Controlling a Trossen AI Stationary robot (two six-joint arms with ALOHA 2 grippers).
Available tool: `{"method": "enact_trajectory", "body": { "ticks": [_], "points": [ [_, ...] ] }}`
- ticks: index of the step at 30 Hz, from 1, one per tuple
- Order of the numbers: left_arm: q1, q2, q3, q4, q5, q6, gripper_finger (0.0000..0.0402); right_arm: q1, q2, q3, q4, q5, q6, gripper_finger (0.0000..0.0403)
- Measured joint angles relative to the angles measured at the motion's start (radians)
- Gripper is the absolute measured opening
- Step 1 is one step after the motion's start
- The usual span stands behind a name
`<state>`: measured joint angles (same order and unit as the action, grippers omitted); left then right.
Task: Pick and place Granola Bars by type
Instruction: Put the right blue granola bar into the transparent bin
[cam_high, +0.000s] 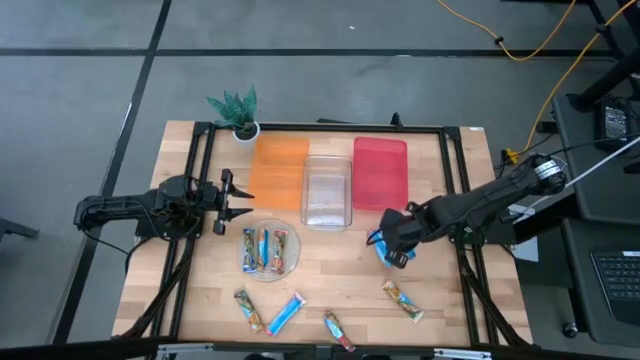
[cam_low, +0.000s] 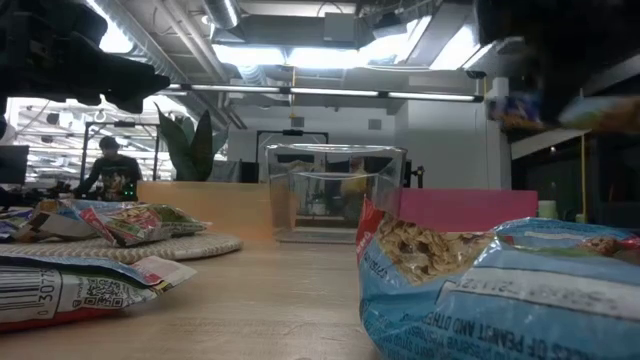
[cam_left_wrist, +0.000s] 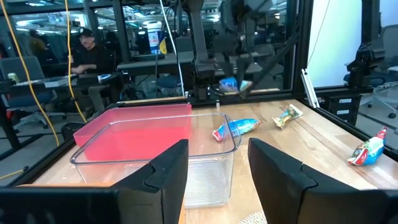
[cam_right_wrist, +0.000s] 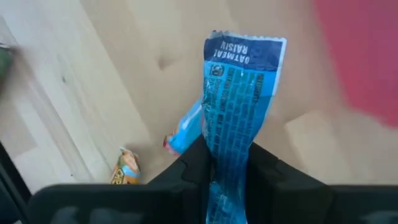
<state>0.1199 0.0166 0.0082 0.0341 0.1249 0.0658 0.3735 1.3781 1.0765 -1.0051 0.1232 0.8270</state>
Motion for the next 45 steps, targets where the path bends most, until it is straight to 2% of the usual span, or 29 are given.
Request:
{"method": "enact_trajectory", "body": {
  "ticks": [7,13,23,31,37,45],
  "points": [
    [0.000,0.000,0.000,0.000,0.000,0.000,0.0163,-0.027,0.000,0.136,-0.098,0.043,-0.119,0.0069],
    [0.000,0.000,0.000,0.000,0.000,0.000,0.0162,-0.085,0.000,0.222,-0.114,0.046,-0.267,0.0069],
    [0.000,0.000,0.000,0.000,0.000,0.000,0.0161,-0.257,0.000,0.350,-0.115,0.035,-0.556,0.0069],
    [0.000,0.000,0.000,0.000,0.000,0.000,0.0165,-0.430,0.009,0.442,-0.109,-0.053,-0.725,0.0069],
    [0.000,0.000,0.000,0.000,0.000,0.000,0.0161,-0.516,0.088,0.527,-0.116,-0.114,-0.821,0.0069],
    [0.000,0.000,0.000,0.000,0.000,0.000,0.0164,-0.583,0.308,0.745,-0.207,-0.154,-0.921,0.0069]
  ]
}}
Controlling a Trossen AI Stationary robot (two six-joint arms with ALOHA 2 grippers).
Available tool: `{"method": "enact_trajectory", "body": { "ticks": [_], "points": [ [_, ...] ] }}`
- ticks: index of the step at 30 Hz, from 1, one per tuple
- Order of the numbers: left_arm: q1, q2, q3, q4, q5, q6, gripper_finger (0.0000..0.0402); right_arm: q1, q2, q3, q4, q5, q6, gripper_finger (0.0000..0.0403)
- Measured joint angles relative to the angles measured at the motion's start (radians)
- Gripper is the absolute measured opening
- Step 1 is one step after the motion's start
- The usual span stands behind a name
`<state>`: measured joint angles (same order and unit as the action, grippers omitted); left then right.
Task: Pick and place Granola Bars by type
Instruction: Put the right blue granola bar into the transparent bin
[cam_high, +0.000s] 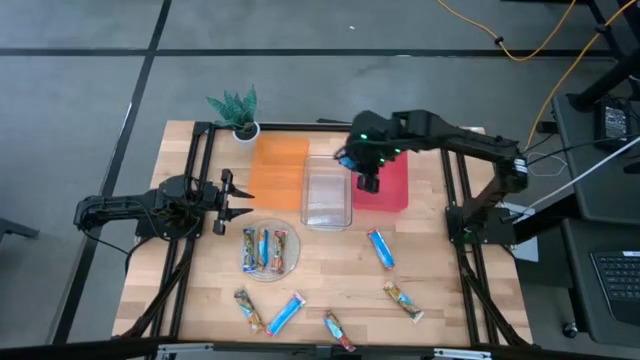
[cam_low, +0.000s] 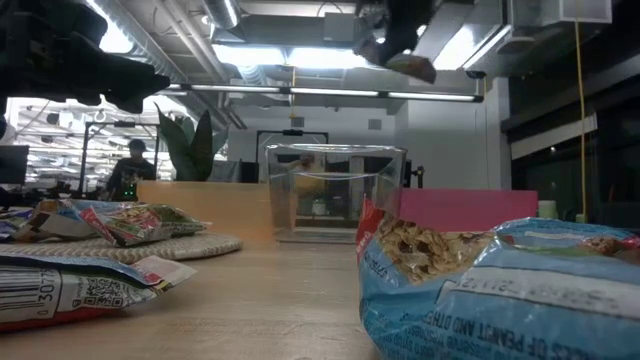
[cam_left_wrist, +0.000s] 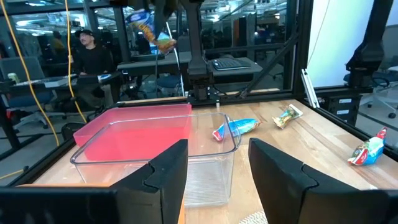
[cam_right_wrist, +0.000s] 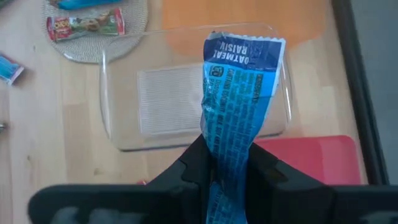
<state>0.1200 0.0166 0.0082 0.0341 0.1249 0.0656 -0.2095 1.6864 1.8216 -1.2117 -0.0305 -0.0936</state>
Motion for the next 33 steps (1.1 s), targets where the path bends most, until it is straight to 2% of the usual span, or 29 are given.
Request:
{"method": "enact_trajectory", "body": {
  "ticks": [9,12,19,24,33],
  "points": [
    [0.000,0.000,0.000,0.000,0.000,0.000,0.0164,-0.047,0.210,0.162,-0.023,-0.064,-0.082,0.0069],
    [0.000,0.000,0.000,0.000,0.000,0.000,0.0165,-0.054,0.259,0.166,-0.016,-0.101,-0.098,0.0069],
    [0.000,0.000,0.000,0.000,0.000,0.000,0.0161,-0.057,0.371,0.166,0.030,-0.107,-0.099,0.0069],
    [0.000,0.000,0.000,0.000,0.000,0.000,0.0164,-0.057,0.438,0.166,0.086,-0.180,-0.099,0.0069],
    [0.000,0.000,0.000,0.000,0.000,0.000,0.0162,-0.061,0.548,0.166,0.106,-0.184,-0.095,0.0069]
  ]
}}
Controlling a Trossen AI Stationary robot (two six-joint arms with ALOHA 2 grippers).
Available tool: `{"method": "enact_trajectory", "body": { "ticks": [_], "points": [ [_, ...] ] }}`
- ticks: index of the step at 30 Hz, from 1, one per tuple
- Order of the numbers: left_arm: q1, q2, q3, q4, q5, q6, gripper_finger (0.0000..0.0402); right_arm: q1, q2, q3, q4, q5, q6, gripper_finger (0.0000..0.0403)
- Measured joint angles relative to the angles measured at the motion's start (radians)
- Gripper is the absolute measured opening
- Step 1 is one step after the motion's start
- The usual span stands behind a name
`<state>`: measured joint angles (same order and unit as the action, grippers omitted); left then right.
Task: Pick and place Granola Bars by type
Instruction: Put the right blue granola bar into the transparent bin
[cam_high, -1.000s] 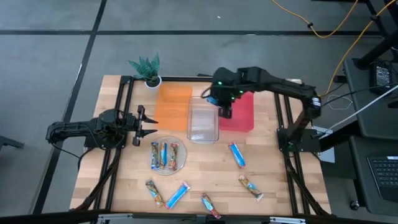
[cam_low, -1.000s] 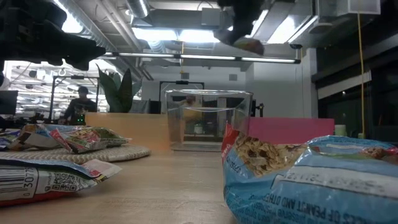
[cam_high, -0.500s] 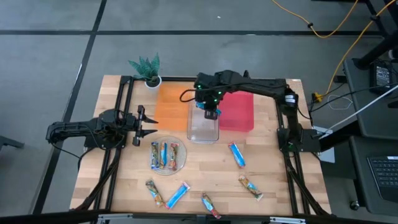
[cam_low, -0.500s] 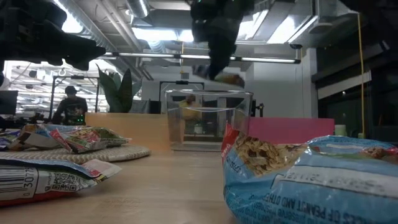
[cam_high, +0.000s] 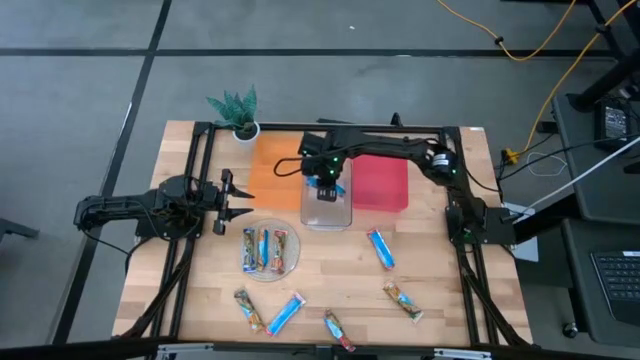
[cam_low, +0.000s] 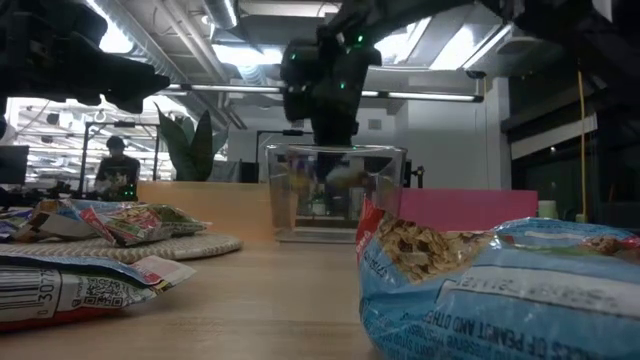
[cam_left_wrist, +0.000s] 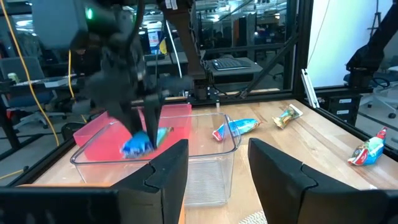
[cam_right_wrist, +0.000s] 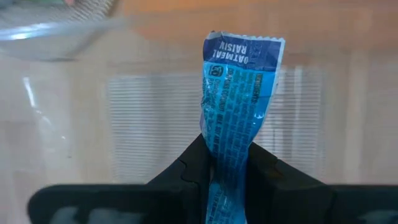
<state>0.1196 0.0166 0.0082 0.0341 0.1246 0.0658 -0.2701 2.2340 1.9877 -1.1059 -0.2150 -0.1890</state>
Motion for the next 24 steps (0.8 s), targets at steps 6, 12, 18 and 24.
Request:
{"method": "enact_trajectory", "body": {
  "ticks": [6,12,18,24],
  "points": [
    [0.000,0.000,0.000,0.000,0.000,0.000,0.0164,-0.005,0.061,-0.001,0.008,-0.005,0.000,0.0069],
    [0.000,0.000,0.000,0.000,0.000,0.000,0.0161,-0.015,0.095,0.003,0.032,0.018,-0.008,0.0069],
    [0.000,0.000,0.000,0.000,0.000,0.000,0.0164,-0.025,0.104,-0.002,0.044,0.021,0.001,0.0069],
    [0.000,0.000,0.000,0.000,0.000,0.000,0.0161,-0.035,0.104,-0.014,0.060,0.031,-0.003,0.0070]
  ]
}}
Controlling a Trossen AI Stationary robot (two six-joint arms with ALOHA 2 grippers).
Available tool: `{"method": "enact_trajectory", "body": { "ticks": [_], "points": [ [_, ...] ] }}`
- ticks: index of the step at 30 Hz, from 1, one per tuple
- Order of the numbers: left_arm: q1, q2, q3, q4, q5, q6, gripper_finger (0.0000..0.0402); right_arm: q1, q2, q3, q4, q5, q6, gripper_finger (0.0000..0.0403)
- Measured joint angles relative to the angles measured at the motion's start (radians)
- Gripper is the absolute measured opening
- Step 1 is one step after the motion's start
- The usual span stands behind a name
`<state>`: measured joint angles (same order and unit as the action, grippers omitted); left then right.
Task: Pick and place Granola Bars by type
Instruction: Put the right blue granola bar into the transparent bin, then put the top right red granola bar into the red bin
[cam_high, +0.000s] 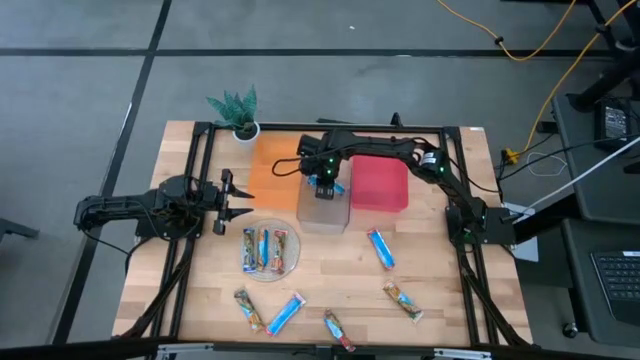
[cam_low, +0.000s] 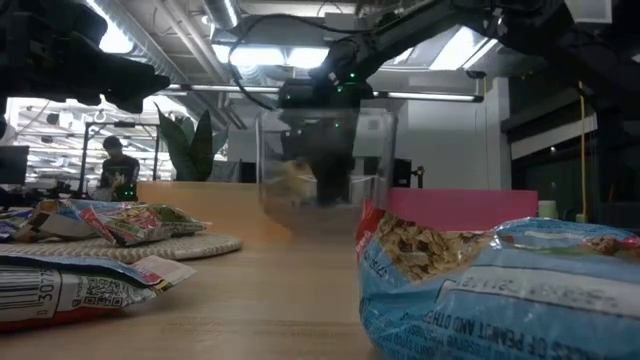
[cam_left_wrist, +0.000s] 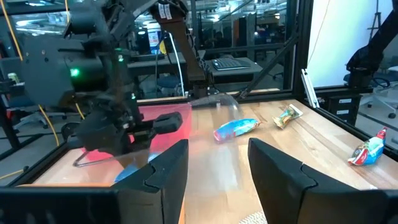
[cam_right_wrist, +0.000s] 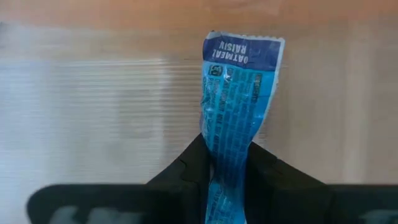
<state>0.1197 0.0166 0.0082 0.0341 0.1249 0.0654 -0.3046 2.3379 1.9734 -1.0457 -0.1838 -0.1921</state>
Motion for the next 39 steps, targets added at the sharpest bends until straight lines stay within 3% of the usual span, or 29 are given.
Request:
{"method": "enact_trajectory", "body": {
  "ticks": [4,12,17,39],
  "points": [
    [0.000,0.000,0.000,0.000,0.000,0.000,0.0164,0.003,-0.002,0.001,-0.007,-0.002,0.001,0.0093],
    [0.000,0.000,0.000,0.000,0.000,0.000,0.0161,0.002,-0.002,0.001,-0.064,0.043,0.007,0.0191],
    [0.000,0.000,0.000,0.000,0.000,0.000,0.0164,0.002,0.000,0.013,-0.125,0.065,0.024,0.0228],
    [0.000,0.000,0.000,0.000,0.000,0.000,0.0163,0.095,0.001,0.344,-0.424,0.113,0.050,0.0234]
  ]
}}
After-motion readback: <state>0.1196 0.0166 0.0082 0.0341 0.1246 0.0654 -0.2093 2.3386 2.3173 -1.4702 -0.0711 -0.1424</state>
